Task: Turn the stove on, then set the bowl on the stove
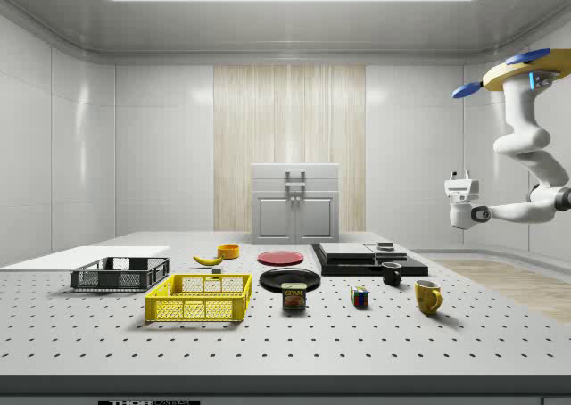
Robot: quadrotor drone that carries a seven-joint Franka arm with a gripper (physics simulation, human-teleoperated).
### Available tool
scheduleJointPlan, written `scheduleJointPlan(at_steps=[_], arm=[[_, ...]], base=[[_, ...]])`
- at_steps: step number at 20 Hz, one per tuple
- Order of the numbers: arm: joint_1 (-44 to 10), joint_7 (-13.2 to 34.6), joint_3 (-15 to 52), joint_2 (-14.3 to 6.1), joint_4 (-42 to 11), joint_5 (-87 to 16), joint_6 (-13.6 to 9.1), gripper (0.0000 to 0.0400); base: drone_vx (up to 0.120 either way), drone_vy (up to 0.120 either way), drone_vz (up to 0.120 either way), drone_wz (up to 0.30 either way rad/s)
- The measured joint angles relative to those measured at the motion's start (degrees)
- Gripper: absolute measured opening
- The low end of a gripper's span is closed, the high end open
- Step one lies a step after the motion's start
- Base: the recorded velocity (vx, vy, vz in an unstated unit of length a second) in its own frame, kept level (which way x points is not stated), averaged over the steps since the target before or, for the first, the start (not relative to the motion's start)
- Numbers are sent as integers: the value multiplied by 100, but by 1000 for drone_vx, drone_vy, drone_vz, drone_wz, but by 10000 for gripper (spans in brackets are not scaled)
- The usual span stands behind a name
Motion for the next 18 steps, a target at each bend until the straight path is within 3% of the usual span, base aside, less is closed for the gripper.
scheduleJointPlan(at_steps=[9, 15, 18], arm=[[-21, -11, 12, 269, 1083, 8, -773, 400], [-29, -14, 17, 436, 1524, 11, -1021, 400], [-33, -16, 19, 471, 1621, 12, -1069, 400]], base=[[0, 0, 0, 0], [0, 0, 0, 0], [107, -107, 0, 0]])
